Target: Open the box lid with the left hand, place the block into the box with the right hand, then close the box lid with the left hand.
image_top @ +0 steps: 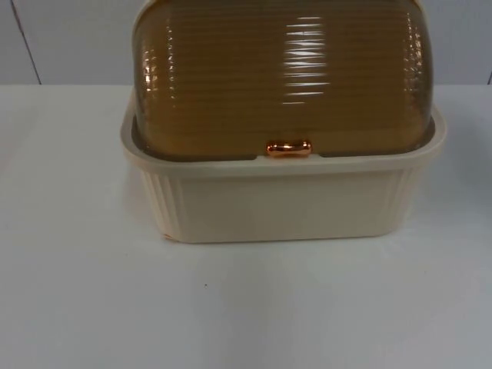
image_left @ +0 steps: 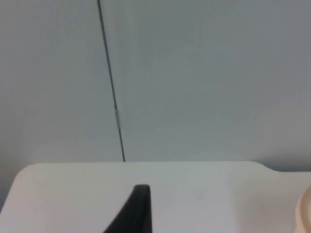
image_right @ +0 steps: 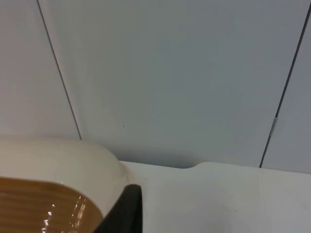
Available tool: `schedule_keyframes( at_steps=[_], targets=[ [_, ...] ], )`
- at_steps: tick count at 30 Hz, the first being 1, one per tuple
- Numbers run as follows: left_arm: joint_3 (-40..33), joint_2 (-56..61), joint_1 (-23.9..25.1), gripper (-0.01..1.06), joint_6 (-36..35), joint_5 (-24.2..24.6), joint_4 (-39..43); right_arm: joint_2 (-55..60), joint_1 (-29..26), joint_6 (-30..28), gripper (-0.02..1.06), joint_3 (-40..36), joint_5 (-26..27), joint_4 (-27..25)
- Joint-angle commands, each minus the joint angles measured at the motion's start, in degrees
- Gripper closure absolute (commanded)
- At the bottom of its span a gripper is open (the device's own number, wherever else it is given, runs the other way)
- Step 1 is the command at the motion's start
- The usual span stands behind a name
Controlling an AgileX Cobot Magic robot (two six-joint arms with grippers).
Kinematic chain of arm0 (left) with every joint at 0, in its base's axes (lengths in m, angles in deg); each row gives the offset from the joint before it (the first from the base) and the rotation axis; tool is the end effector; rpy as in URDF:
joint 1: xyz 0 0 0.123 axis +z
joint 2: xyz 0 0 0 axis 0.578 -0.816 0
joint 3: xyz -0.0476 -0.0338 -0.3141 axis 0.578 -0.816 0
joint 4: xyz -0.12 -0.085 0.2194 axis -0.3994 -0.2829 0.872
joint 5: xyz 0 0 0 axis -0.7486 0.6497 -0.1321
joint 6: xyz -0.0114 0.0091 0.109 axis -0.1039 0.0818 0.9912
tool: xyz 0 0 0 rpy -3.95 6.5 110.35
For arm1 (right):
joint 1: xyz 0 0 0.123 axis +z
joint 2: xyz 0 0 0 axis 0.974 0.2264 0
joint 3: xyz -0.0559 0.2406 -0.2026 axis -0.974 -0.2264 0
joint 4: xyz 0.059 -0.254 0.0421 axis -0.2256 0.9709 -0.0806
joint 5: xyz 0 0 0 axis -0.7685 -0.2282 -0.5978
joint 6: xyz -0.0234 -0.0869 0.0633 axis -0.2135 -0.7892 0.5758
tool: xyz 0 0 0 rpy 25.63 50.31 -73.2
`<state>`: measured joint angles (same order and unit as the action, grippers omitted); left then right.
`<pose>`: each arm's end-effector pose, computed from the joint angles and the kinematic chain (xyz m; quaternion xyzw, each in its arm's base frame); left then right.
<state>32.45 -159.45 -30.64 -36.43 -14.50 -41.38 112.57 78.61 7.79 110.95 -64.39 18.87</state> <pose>0.3108 0.0141 0.3856 -0.0043 0.8183 -0.0184 0.5746 0.2714 0.0220 0.4258 -0.0695 0.8163 0.0458 0.5716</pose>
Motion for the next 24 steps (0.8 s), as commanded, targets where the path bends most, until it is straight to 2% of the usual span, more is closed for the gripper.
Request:
schedule_keyframes(
  at_steps=[1, 9, 13, 24],
  targets=[
    [-0.1, 0.7, -0.3, 0.0, 0.0, -1.5, 0.3, -0.5, 0.3, -0.3, 0.05, -0.1, 0.5, -0.4],
    [-0.1, 4.0, -0.3, 0.0, 0.0, -1.4, 1.3, -3.0, 0.2, -0.3, 0.05, -0.1, 1.6, 0.4],
    [-0.1, 8.9, -0.3, 0.0, -0.1, 2.6, 0.1, -7.4, 0.2, -0.3, 0.05, -0.1, 1.8, 2.9],
    [-0.1, 21.2, -0.1, 0.0, -0.1, 5.8, 0.0, -18.2, 0.2, 1.1, 0.05, -0.1, 1.4, 2.7]
  ],
)
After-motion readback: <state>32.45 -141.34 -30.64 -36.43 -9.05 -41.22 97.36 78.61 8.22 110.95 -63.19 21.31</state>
